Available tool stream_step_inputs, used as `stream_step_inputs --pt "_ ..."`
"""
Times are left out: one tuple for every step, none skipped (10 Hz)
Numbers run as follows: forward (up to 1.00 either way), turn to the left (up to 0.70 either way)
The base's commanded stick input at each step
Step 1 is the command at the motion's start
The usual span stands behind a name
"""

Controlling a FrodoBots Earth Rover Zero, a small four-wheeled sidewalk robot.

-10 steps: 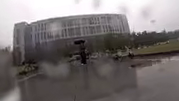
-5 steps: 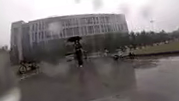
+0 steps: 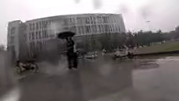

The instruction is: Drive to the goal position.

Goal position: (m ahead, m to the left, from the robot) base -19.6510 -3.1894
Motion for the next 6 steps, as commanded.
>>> stream_step_inputs --pt "0.70 0.01" --pt "0.70 0.01" --pt "0.70 0.01" --pt "0.70 0.01" --pt "0.70 0.01" --pt "0.70 0.09"
